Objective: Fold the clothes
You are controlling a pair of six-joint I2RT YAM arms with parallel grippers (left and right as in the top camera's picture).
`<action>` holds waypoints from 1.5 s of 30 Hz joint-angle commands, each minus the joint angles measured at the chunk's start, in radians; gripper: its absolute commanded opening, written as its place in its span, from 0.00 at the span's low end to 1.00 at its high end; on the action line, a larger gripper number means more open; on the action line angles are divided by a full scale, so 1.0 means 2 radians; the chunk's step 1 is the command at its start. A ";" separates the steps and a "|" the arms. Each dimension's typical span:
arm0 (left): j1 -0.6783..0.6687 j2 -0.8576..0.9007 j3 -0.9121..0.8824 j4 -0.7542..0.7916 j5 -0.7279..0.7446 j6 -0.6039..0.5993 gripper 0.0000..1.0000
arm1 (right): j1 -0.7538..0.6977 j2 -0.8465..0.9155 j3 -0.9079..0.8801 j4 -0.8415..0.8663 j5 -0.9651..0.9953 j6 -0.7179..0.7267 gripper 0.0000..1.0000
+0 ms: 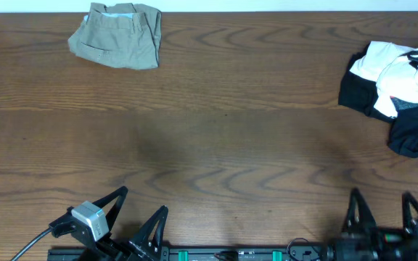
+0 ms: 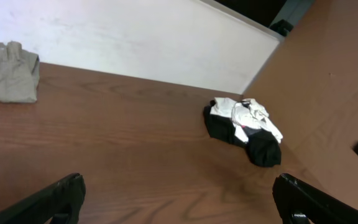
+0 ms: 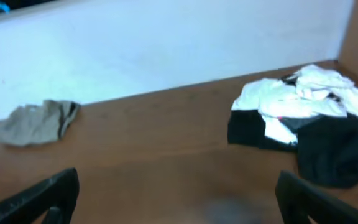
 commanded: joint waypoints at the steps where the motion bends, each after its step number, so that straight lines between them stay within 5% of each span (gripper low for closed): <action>1: 0.002 0.001 0.000 0.000 -0.002 0.005 0.98 | -0.001 -0.030 -0.062 0.042 0.008 -0.047 0.99; 27: 0.002 0.001 0.000 0.000 -0.002 0.005 0.98 | 0.000 -0.040 -0.417 0.511 -0.029 -0.055 0.99; 37: 0.002 0.001 0.000 0.000 -0.002 0.005 0.98 | 0.005 -0.040 -0.450 0.558 -0.073 -0.124 0.99; 45: 0.002 0.001 0.000 0.000 -0.002 0.005 0.98 | 0.005 -0.040 -0.450 0.496 -0.071 -0.151 0.99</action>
